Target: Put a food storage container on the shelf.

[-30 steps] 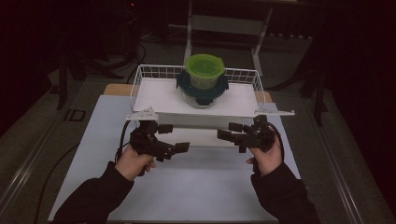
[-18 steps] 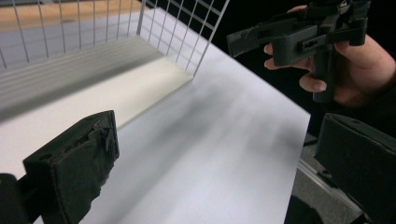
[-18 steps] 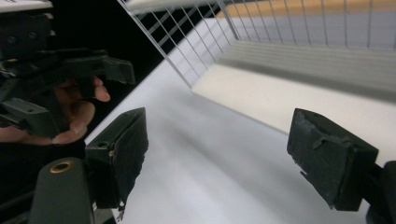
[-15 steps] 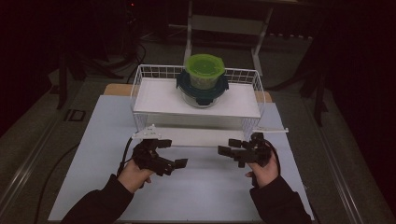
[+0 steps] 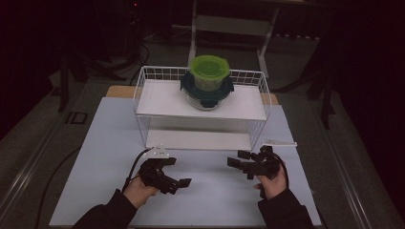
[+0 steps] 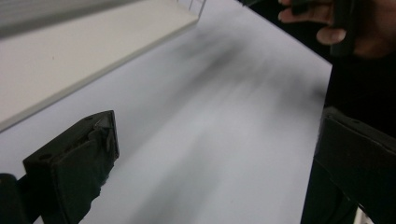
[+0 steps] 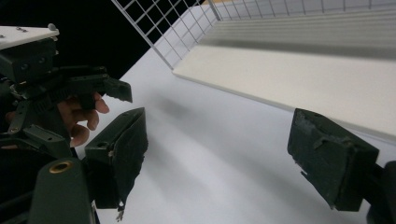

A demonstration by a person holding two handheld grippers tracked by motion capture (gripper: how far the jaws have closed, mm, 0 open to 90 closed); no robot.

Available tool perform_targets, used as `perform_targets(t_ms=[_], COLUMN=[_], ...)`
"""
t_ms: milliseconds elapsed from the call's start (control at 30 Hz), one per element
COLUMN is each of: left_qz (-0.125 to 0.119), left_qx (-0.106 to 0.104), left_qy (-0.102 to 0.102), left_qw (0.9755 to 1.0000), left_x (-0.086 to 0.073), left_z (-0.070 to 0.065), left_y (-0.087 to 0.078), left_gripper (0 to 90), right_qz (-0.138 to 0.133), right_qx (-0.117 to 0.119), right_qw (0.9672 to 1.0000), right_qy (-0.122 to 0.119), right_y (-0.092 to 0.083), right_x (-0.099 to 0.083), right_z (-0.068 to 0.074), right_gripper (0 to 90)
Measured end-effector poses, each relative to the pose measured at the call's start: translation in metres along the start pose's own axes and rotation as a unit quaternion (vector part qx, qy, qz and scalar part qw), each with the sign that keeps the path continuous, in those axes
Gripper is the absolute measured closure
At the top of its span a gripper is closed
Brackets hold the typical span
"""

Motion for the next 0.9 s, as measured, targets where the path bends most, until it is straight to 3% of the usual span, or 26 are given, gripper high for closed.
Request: perform_targets(t_ms=[467,533,900], left_qz=[0.006,-0.002,0.011], left_qx=[0.001,0.0,-0.005], left_qy=[0.007,0.009,0.005], left_qw=[1.0,1.0,0.9999], left_x=[-0.026,-0.027,-0.041], left_z=[0.0,-0.001,-0.003], left_y=[0.008,0.007,0.011], left_gripper=[0.0,0.0,0.0], right_qz=[0.005,0.002,-0.005], right_qx=[-0.024,-0.026,-0.036], right_qw=[0.9995,0.9994,0.999], right_qy=[0.022,0.024,0.025], right_y=[-0.008,-0.009,-0.019], right_x=[-0.031,-0.033,-0.046], right_z=[-0.021,-0.022,-0.027], right_gripper=[19.2,19.1,19.2])
Point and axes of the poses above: each handheld gripper's, and its own axes: y roughly forward along the jaws, x roughly out of its top, z roughly to its left, the point moved 9 cm from there along y, roughly forward along the jaws, and after that the axes turned 6 degrees about z, right-handed, at the moved point
